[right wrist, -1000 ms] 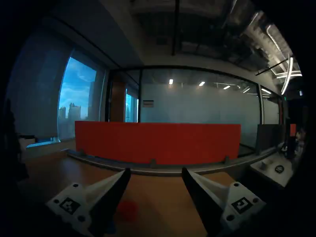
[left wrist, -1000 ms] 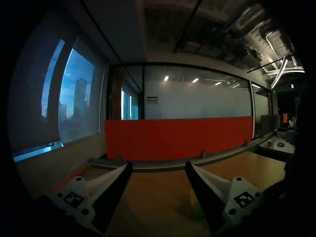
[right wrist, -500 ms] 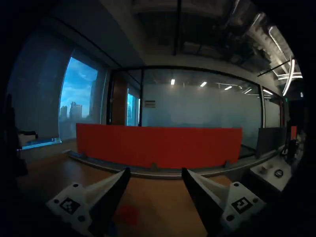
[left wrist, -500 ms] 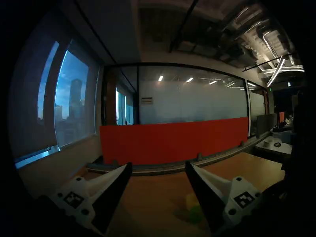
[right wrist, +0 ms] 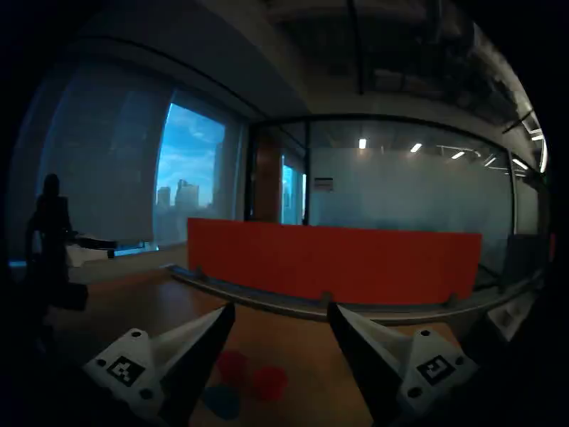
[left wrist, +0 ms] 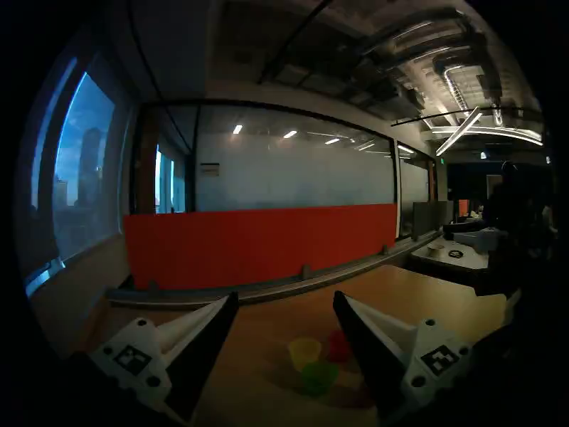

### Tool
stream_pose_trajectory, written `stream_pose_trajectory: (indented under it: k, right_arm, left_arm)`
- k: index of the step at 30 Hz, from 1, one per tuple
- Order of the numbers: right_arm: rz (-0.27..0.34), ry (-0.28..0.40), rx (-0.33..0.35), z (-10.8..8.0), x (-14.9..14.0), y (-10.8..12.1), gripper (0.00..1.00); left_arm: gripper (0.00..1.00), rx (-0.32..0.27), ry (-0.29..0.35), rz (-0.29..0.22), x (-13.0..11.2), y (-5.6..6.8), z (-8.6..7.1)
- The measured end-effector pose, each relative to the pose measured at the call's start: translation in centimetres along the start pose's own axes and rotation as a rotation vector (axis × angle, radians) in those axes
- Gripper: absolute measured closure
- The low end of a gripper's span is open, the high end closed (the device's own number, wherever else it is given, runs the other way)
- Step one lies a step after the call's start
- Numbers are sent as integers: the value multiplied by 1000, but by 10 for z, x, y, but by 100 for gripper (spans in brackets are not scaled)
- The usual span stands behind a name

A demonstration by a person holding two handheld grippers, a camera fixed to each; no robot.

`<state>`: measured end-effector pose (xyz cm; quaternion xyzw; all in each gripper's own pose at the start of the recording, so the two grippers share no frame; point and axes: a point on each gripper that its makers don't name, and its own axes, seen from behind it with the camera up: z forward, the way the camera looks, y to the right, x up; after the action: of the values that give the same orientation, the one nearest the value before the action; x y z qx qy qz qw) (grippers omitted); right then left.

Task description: Pour water

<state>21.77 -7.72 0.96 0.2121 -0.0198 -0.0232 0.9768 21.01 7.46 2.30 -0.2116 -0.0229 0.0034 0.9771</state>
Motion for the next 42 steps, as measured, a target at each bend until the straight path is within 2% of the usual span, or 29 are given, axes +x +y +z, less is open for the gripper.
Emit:
stream_pose_trajectory:
  k: [6, 14, 23, 27, 32, 42]
  right_arm:
    - [16, -18, 130, 3, -2, -23, 0]
    - [-18, -37, 216, 6, -3, -40, 0]
    - [-61, -157, 327, 6, -29, -59, 0]
    - [-76, -207, 356, 7, -40, -62, 0]
    - [-98, -254, 369, 8, -56, -62, 0]
    - [-133, -316, 393, 9, -98, -69, 0]
  left_arm:
    - [1, -108, -11, -17, -7, 16, 7]
    - [1, -170, -34, 1, -17, 21, 13]
    - [1, -240, -127, 46, -43, 26, 20]
    - [1, -270, -171, 55, -56, 28, 24]
    - [1, -275, -188, 72, -65, 25, 31]
    - [1, -298, -243, 83, -102, 28, 43]
